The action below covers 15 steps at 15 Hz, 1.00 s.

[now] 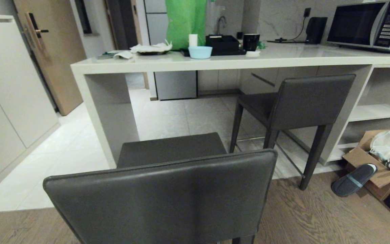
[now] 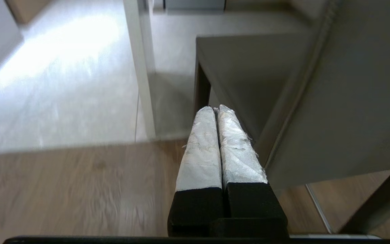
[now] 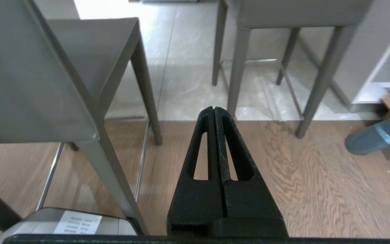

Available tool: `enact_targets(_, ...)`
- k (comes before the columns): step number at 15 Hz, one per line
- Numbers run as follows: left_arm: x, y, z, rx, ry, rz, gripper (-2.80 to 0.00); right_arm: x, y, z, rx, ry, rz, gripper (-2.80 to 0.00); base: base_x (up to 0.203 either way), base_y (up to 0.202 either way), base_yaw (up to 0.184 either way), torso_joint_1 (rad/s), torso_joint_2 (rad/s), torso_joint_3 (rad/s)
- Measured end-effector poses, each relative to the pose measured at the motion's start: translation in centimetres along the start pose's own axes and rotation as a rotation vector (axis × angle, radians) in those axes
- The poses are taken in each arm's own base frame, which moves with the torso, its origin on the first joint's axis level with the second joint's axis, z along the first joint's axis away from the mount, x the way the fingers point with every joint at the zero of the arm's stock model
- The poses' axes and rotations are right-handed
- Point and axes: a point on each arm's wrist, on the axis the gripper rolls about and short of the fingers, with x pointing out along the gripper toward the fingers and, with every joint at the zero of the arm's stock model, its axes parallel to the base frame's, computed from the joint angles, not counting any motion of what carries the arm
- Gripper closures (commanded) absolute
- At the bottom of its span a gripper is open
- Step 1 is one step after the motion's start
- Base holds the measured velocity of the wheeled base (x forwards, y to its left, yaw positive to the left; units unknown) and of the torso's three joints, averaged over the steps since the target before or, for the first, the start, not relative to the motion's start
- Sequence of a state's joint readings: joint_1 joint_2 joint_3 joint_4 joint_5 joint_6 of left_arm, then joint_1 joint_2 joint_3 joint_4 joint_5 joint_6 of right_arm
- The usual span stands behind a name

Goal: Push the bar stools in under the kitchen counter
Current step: Push the gray chair back under the dining table

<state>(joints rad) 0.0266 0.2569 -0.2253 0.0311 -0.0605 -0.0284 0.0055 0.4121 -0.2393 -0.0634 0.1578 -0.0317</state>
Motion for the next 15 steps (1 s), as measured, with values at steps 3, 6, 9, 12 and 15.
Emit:
enact_targets(3,1.7,0.1,-0.4,-0.014,0.11,0.026,0.0,5.0,-0.6,1.9,-0.018,0.075,0.054,0.0,0.0,0.0,0.0,0.0,0.0,0.0)
enact_targets(6,2.7,0.3,-1.7,-0.003,0.182,0.048,0.0,10.7,0.1,2.6,-0.046,0.109,0.117,0.0,0.0,0.0,0.0,0.0,0.0,0.0)
enact_targets(9,3.2,0.3,-1.4,-0.001,0.209,0.053,0.0,15.4,2.9,2.4,-0.076,0.072,0.193,0.0,0.0,0.0,0.0,0.0,0.0,0.0)
enact_targets(12,3.5,0.3,-1.0,0.022,0.219,0.005,0.0,17.6,6.4,2.5,-0.05,0.03,0.323,0.0,0.0,0.0,0.0,0.0,0.0,0.0)
enact_targets(15,3.5,0.0,-1.3,0.074,0.236,-0.126,0.0,19.4,8.6,2.3,-0.036,0.039,0.385,0.0,0.0,0.0,0.0,0.0,0.0,0.0)
